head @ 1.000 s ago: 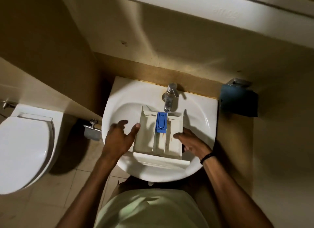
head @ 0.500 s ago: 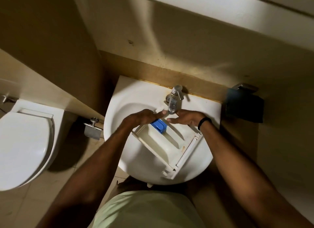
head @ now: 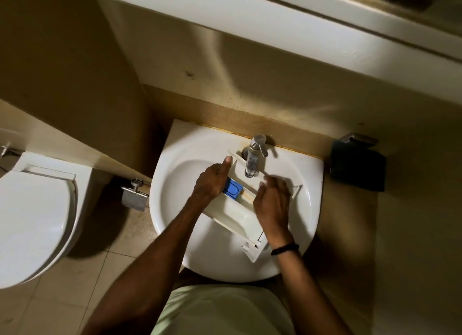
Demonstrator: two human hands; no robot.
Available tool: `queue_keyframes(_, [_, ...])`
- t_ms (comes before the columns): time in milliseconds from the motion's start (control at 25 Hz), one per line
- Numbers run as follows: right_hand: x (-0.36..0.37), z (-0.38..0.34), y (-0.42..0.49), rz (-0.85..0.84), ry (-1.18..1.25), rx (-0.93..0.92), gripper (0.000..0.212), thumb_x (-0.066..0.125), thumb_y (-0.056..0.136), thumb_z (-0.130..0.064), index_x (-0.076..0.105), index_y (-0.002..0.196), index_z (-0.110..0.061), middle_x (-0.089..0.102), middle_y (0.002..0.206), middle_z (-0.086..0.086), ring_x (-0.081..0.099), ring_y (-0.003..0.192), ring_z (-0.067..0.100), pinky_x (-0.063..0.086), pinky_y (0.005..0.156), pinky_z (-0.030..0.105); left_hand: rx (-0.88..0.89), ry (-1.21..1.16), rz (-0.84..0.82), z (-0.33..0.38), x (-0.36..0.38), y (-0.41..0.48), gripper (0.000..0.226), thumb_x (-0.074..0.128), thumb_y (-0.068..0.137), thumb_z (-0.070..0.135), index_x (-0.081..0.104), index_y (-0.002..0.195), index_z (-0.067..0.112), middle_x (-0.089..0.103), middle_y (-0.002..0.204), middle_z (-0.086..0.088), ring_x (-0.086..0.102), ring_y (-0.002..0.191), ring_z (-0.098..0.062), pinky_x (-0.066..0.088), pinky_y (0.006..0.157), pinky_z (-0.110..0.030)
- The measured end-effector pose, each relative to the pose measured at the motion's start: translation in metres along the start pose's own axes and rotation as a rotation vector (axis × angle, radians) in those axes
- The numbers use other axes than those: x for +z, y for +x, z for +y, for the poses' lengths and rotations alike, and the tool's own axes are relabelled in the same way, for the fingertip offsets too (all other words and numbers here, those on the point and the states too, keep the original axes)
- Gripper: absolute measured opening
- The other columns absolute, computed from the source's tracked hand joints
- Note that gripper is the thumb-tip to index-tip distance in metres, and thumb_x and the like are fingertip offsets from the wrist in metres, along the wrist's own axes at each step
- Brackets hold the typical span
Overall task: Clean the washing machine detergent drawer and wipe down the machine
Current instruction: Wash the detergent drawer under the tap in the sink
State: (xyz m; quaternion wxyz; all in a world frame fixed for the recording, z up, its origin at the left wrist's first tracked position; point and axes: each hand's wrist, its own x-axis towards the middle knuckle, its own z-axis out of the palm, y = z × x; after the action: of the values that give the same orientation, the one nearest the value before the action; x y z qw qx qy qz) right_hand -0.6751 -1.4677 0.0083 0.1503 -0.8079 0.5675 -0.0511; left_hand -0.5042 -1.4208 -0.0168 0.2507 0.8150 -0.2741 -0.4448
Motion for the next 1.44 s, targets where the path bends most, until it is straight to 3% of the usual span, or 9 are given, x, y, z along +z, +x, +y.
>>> queue_keyframes(280, [0.014,-0.05,-0.015,0.057,0.088,-0.014,0.036,0.043,0.104,-0.029,0.065,0.113,-0.003,0.05,0.132,0.017,0.044,0.128,0.029,0.034,0.109,0.034,-0.032,0.083,0.052,0.001,0.009,0.002,0.08,0.018,0.095,0.083,0.058,0.078,0.015,0.065,0.083,-0.007,0.06,0.083,-0.03,0.045,0.078,-0.041])
queue_keyframes(440, [0.002,-0.019,-0.024,0.01,-0.032,-0.12,0.034,0.042,0.101,-0.028,0.068,0.084,-0.013,0.067,0.089,0.009,0.064,0.092,0.029,0.05,0.084,0.037,-0.052,0.096,0.043,-0.007,0.007,0.004,0.084,0.014,0.095,0.083,0.062,0.083,0.016,0.068,0.09,-0.01,0.063,0.085,-0.031,0.051,0.083,-0.043])
queue_keyframes(560, [0.0,-0.033,-0.008,-0.258,-0.183,-0.031,0.03,0.04,0.098,-0.027,0.066,0.099,-0.013,0.065,0.099,0.01,0.061,0.099,0.03,0.045,0.089,0.041,-0.03,0.102,0.043,0.002,0.009,0.004,0.08,0.014,0.097,0.079,0.061,0.084,0.016,0.07,0.093,-0.012,0.063,0.085,-0.03,0.051,0.082,-0.042])
queue_keyframes(680, [0.01,-0.06,0.001,-0.413,0.004,-0.115,0.03,0.041,0.096,-0.021,0.063,0.112,-0.009,0.064,0.111,0.013,0.056,0.111,0.031,0.046,0.095,0.041,-0.039,0.112,0.049,0.001,0.01,0.005,0.078,0.013,0.097,0.079,0.061,0.084,0.019,0.072,0.103,-0.015,0.064,0.096,-0.038,0.05,0.088,-0.045])
queue_keyframes(760, [0.004,-0.043,0.002,-0.402,-0.074,-0.231,0.027,0.043,0.088,-0.02,0.066,0.097,-0.009,0.068,0.096,0.013,0.064,0.096,0.032,0.052,0.078,0.041,-0.068,0.101,0.049,-0.008,0.01,0.004,0.078,0.012,0.096,0.08,0.061,0.084,0.02,0.071,0.105,-0.015,0.064,0.096,-0.036,0.049,0.087,-0.045])
queue_keyframes(880, [-0.005,-0.026,0.009,-0.39,-0.227,-0.055,0.013,0.053,0.065,-0.011,0.063,0.057,-0.008,0.06,0.056,0.011,0.061,0.051,0.03,0.042,0.046,0.029,-0.081,0.074,0.041,-0.005,0.014,0.003,0.077,0.012,0.102,0.072,0.063,0.09,0.016,0.069,0.104,-0.014,0.062,0.091,-0.031,0.044,0.082,-0.04])
queue_keyframes(1040, [0.01,-0.052,0.004,-0.484,-0.011,-0.113,0.037,0.035,0.088,-0.021,0.069,0.096,-0.008,0.069,0.096,0.012,0.063,0.093,0.028,0.05,0.085,0.037,-0.057,0.031,-0.003,-0.006,0.016,0.007,0.072,0.015,0.106,0.063,0.069,0.103,0.016,0.071,0.116,-0.019,0.063,0.103,-0.038,0.047,0.093,-0.043])
queue_keyframes(1200, [0.0,-0.039,0.007,-0.491,0.013,-0.104,0.025,0.04,0.079,-0.007,0.063,0.073,-0.003,0.063,0.066,0.014,0.061,0.064,0.034,0.053,0.067,0.041,-0.104,-0.06,0.003,-0.005,0.013,0.007,0.065,0.022,0.109,0.057,0.067,0.109,0.01,0.068,0.114,-0.018,0.06,0.097,-0.033,0.043,0.09,-0.04])
queue_keyframes(1440, [-0.007,-0.027,0.008,-0.414,-0.113,-0.154,0.038,0.032,0.1,-0.018,0.063,0.111,0.0,0.064,0.115,0.021,0.058,0.112,0.037,0.044,0.096,0.047,-0.254,-0.35,0.001,-0.02,0.011,0.01,0.071,0.024,0.107,0.059,0.067,0.119,0.003,0.067,0.128,-0.022,0.063,0.114,-0.038,0.044,0.111,-0.051])
